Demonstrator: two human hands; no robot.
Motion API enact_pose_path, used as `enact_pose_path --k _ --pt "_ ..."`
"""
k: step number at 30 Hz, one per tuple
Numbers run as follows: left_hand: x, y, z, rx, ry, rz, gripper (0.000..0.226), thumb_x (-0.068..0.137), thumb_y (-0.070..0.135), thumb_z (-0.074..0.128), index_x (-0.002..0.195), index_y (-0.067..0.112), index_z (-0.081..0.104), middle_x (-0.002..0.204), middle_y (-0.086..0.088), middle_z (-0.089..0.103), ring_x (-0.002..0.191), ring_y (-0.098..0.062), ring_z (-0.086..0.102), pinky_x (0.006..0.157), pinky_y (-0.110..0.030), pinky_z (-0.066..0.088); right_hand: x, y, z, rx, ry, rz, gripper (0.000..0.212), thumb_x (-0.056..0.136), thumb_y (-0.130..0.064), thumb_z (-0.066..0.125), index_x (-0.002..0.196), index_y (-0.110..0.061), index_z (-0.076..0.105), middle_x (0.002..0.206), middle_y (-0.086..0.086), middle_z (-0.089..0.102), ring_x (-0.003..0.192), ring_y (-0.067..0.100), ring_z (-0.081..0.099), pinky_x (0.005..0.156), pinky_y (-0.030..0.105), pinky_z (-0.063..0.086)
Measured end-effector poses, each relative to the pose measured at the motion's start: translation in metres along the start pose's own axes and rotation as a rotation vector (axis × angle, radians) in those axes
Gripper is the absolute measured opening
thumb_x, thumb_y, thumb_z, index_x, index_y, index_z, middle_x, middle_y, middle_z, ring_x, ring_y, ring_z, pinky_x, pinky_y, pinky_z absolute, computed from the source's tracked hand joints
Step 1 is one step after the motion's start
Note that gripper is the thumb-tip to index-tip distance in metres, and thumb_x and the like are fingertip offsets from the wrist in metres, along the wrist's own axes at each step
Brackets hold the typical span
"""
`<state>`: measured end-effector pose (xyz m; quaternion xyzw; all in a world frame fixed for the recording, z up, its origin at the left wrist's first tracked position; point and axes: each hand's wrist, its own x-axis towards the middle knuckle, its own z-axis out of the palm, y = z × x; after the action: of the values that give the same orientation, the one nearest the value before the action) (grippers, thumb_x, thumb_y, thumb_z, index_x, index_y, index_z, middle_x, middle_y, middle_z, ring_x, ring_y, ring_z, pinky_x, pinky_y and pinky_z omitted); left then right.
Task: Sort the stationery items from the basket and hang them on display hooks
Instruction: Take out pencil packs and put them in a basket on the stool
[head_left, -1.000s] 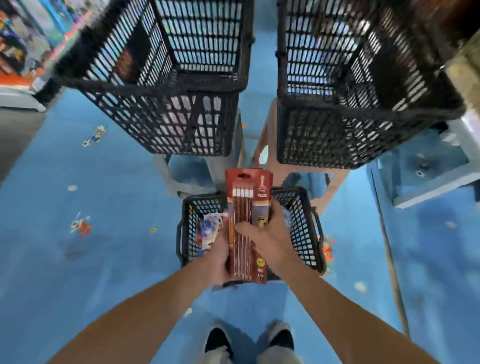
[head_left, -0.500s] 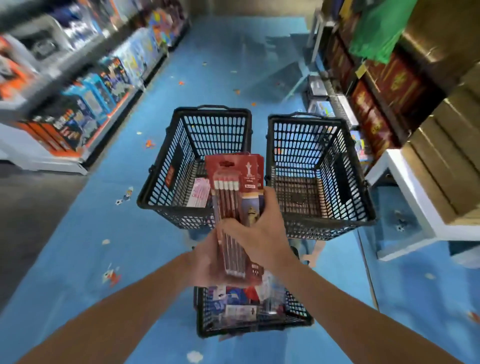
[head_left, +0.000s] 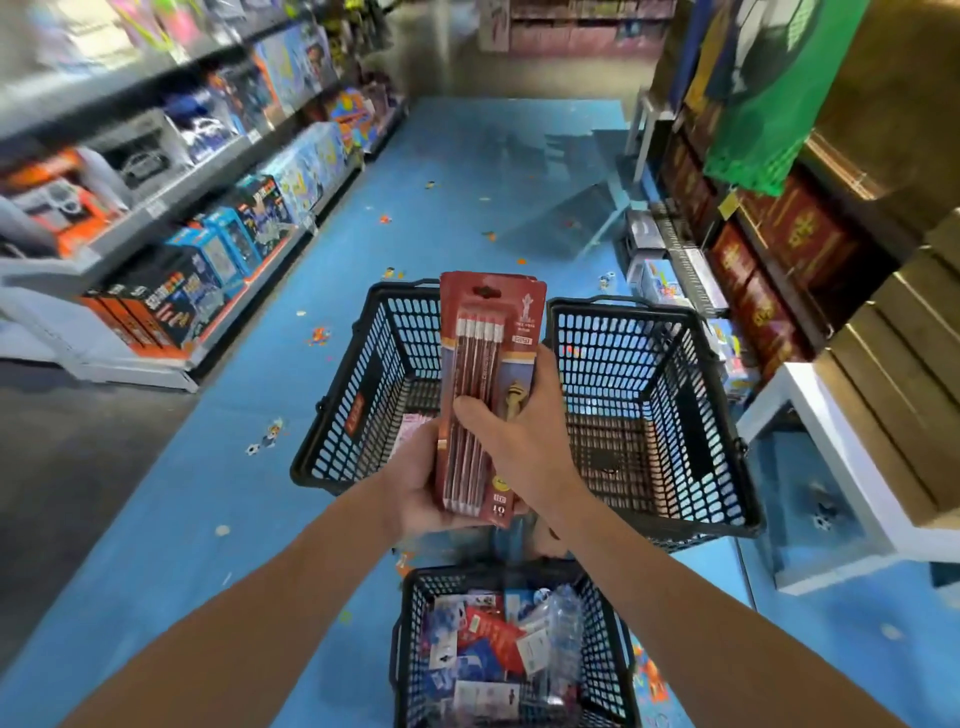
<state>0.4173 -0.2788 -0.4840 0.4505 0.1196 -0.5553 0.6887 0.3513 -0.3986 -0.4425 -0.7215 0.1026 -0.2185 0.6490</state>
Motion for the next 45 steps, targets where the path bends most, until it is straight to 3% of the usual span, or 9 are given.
enact_pose_path --k 2,7,14,18,24,34,37,41,45 --pt "0.006 0.02 -0.009 -0.014 0.02 -0.009 0.07 0.079 0.06 0.067 0.115 0.001 0.077 0.122 -0.022 0.072 0.108 -0.041 0.072 0.086 -0.06 0.058 0.018 0.006 0.013 0.001 0.005 0.016 0.058 0.072 -0.035 0.078 0.119 -0.04 0.046 0.099 -0.013 0.07 0.088 0.011 0.071 0.085 0.048 0.059" --pt "0.039 0.071 -0.053 0.035 0.102 -0.032 0.083 0.084 0.074 0.06 0.123 0.002 0.074 0.135 -0.022 0.065 0.127 -0.045 0.06 0.11 -0.062 0.045 0.079 0.039 0.057 0.094 -0.032 0.13 0.062 0.076 -0.022 0.079 0.126 -0.032 0.044 0.102 -0.008 0.072 0.094 0.016 0.073 0.091 0.051 0.058" --pt "0.108 0.109 -0.133 0.279 0.288 -0.122 0.085 0.091 0.084 0.036 0.11 0.011 0.074 0.1 -0.011 0.079 0.093 -0.03 0.076 0.089 -0.047 0.061 0.141 0.133 0.104 0.164 0.0 0.493 0.06 0.082 -0.01 0.082 0.125 -0.028 0.045 0.11 0.001 0.07 0.09 0.01 0.074 0.071 0.031 0.056" --pt "0.155 0.11 -0.168 0.493 0.397 -0.006 0.046 0.102 0.06 0.039 0.1 0.027 0.071 0.082 0.003 0.079 0.085 -0.018 0.073 0.069 -0.03 0.052 0.142 0.202 0.116 0.037 0.008 0.649 0.072 0.079 -0.008 0.085 0.135 -0.022 0.042 0.112 -0.001 0.069 0.094 0.007 0.072 0.07 0.021 0.056" --pt "0.217 0.086 -0.21 0.7 0.327 -0.139 0.022 0.098 0.022 0.044 0.097 0.026 0.066 0.084 0.005 0.071 0.083 -0.015 0.066 0.068 -0.03 0.05 0.133 0.286 0.125 -0.017 0.072 0.902 0.083 0.079 -0.002 0.083 0.147 -0.02 0.039 0.13 0.006 0.065 0.121 0.029 0.061 0.102 0.052 0.05" --pt "0.289 0.06 -0.248 0.685 0.328 -0.157 0.026 0.102 0.013 0.05 0.125 0.015 0.064 0.116 -0.012 0.072 0.104 -0.031 0.07 0.087 -0.048 0.062 0.146 0.356 0.129 -0.057 0.033 1.034 0.076 0.08 0.008 0.076 0.139 -0.014 0.034 0.126 0.012 0.065 0.115 0.03 0.064 0.102 0.05 0.052" --pt "0.3 0.061 -0.253 0.753 0.321 -0.12 0.023 0.101 0.013 0.05 0.12 0.011 0.062 0.114 -0.012 0.07 0.101 -0.027 0.067 0.077 -0.036 0.057 0.152 0.366 0.129 -0.059 0.012 1.047 0.085 0.082 0.003 0.075 0.142 -0.028 0.023 0.124 0.007 0.064 0.114 0.028 0.063 0.101 0.051 0.051" --pt "0.303 0.059 -0.259 0.796 0.323 -0.085 0.015 0.099 0.01 0.052 0.105 0.013 0.065 0.102 -0.005 0.07 0.093 -0.02 0.066 0.067 -0.029 0.05 0.153 0.372 0.136 -0.233 0.022 0.974 0.072 0.077 -0.007 0.08 0.139 -0.025 0.049 0.121 0.004 0.067 0.109 0.025 0.066 0.1 0.051 0.052" --pt "0.305 0.059 -0.262 0.794 0.329 -0.041 0.01 0.1 0.012 0.058 0.1 0.015 0.068 0.1 -0.007 0.073 0.09 -0.022 0.07 0.072 -0.033 0.058 0.149 0.373 0.135 -0.367 0.034 0.884 0.063 0.081 -0.011 0.077 0.135 -0.024 0.05 0.116 0.001 0.067 0.106 0.023 0.066 0.095 0.046 0.056"
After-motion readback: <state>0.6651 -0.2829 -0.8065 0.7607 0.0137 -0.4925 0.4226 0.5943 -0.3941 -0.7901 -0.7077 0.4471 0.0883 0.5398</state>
